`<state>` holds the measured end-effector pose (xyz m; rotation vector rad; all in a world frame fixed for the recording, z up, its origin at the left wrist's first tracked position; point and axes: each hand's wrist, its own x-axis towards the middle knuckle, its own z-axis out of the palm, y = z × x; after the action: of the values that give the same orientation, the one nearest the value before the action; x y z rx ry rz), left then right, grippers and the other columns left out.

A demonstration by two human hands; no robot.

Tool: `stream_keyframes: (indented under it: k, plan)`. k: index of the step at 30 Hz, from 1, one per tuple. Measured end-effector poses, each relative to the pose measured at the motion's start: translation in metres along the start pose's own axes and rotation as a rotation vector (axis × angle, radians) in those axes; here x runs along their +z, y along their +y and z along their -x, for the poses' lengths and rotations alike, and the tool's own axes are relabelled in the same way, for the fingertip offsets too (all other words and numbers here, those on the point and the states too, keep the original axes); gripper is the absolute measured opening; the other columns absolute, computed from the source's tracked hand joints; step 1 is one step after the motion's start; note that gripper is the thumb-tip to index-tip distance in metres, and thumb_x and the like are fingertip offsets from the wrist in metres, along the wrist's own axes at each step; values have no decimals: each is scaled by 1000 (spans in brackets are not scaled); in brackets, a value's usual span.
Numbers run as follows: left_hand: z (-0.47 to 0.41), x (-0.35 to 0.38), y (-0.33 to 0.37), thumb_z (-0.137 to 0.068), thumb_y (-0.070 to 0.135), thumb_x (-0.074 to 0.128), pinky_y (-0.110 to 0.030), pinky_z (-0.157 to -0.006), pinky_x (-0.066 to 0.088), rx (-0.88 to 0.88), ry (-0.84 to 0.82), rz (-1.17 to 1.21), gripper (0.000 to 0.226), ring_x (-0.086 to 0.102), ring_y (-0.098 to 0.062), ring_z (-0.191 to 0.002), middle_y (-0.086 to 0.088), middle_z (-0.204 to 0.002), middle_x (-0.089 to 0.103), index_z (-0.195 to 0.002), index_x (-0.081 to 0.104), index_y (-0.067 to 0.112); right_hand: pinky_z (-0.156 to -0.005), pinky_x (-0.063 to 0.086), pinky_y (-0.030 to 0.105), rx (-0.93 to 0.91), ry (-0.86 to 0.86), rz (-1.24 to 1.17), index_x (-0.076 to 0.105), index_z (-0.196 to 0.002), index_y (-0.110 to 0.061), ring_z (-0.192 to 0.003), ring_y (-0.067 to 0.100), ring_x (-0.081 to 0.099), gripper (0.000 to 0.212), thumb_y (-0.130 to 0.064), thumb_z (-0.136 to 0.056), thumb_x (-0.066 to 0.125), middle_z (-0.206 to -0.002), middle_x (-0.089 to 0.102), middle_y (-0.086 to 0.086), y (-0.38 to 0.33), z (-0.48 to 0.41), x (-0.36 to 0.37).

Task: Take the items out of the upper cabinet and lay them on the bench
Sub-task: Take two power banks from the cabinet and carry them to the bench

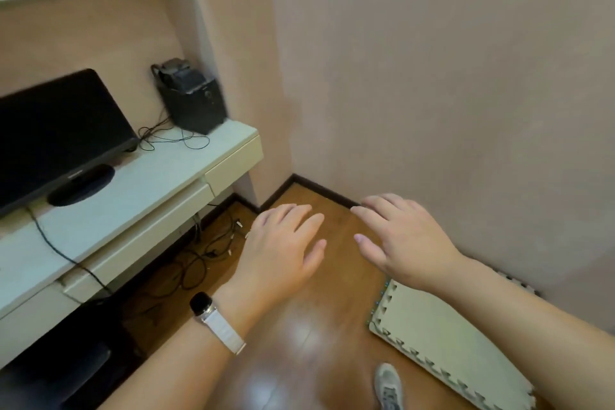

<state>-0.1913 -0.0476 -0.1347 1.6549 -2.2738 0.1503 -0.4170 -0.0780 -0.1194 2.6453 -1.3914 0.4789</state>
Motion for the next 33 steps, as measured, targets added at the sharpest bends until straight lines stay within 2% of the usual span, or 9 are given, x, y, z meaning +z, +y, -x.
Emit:
stream_keyframes:
  k: [2,11,18,23,28,33]
  plan:
    - [-15,2,-9,-93,45,41,-36,-106,31,-41,6,-31,45,53,-18,-124,2,-130,62,-127,61,24,-85,47,39,-53,6,-24,62,-123,-17,-112,27,56,48,-48,-92,41,-122,63,3,13,-27,12]
    - [-131,17,-21,-93,46,45,-40,-102,40,-169,3,-155,43,52,-20,-123,3,-129,62,-126,62,25,-89,47,40,-208,16,-123,62,-124,-17,-114,27,56,49,-48,-91,44,-123,63,4,105,-138,30]
    - [-205,17,-29,-91,42,50,-39,-91,43,-238,79,-226,40,55,-22,-114,1,-123,63,-123,62,22,-85,48,40,-330,71,-141,63,-119,-14,-109,29,57,47,-46,-89,47,-118,64,6,167,-218,37]
    - [-224,11,-56,-92,42,49,-34,-95,34,-303,102,-279,38,52,-20,-115,4,-123,62,-122,62,23,-83,50,42,-392,91,-201,64,-118,-14,-107,29,57,45,-45,-88,50,-117,65,6,169,-266,45]
    - [-235,12,-94,-92,42,50,-38,-95,42,-372,122,-258,38,53,-20,-116,3,-124,63,-123,61,23,-84,49,42,-427,75,-204,63,-119,-14,-109,28,57,47,-45,-88,47,-117,65,5,155,-315,57]
    - [-249,26,-164,-93,44,45,-40,-97,42,-384,130,-256,40,54,-23,-118,1,-125,63,-123,62,23,-82,50,41,-455,72,-170,64,-117,-13,-108,27,57,46,-45,-88,47,-115,66,4,128,-373,78]
